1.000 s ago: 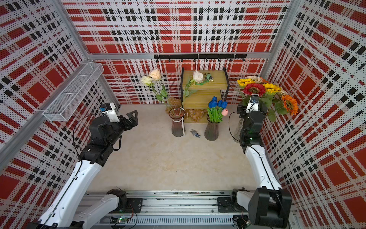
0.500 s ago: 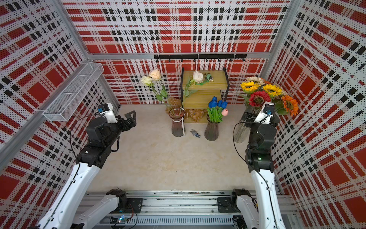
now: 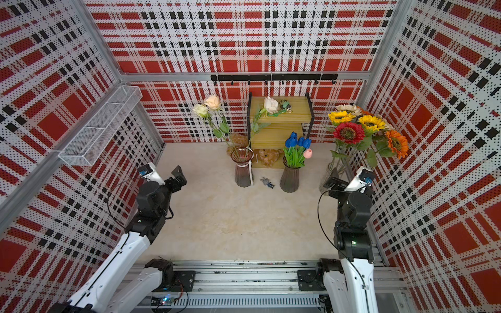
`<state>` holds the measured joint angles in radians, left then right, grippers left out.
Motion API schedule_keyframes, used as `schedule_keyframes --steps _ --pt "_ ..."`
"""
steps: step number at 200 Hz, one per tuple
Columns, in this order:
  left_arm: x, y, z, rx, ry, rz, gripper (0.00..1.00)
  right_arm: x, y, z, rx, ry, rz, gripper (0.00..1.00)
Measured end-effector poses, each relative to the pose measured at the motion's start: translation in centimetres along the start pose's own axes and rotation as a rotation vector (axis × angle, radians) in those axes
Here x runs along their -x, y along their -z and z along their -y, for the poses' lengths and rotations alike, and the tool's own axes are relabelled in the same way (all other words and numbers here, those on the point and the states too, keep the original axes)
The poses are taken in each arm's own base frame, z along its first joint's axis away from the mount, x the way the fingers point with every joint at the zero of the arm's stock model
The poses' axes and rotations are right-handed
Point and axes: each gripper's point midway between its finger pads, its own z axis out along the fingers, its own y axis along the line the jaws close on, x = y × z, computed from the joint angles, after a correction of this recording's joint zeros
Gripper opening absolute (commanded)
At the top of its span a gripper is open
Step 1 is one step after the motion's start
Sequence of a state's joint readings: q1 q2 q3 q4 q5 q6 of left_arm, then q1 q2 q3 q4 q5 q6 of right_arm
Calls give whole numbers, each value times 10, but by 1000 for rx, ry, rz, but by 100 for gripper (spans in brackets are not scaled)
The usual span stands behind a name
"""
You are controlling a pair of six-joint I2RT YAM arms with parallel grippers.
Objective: Arrange the flowers in different vases according to their variety
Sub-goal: Insert the flower into the vase, then reset both arms
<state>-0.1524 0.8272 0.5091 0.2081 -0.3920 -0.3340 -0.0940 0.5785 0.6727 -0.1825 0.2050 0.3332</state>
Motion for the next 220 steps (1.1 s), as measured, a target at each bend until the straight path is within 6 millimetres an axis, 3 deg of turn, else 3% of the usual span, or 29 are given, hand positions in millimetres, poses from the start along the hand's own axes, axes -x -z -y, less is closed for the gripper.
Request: schedule_keyframes --steps 26,45,69,108,124,148,170,220 --pt "-26 6 -29 76 -87 77 99 -44 -10 2 14 -17 -60 100" --pt "-35 6 -38 104 -141 102 99 -68 -14 -1 33 -11 -67 100" --pt "-52 0 -43 112 -183 111 99 -80 -20 -10 46 24 -50 100" --pt "-111 -13 -61 121 -275 32 99 -97 -35 -16 23 103 -21 100" --pt "-125 -22 -62 113 -302 12 99 -107 -39 -12 3 137 -15 100" --pt "-127 -39 -59 97 -306 21 99 -116 -45 -8 -21 188 3 100" --pt "-111 -45 -56 85 -280 74 99 -127 -52 -4 -39 234 16 100" --pt "-104 -47 -49 56 -270 96 99 -180 -73 7 -85 265 -33 100"
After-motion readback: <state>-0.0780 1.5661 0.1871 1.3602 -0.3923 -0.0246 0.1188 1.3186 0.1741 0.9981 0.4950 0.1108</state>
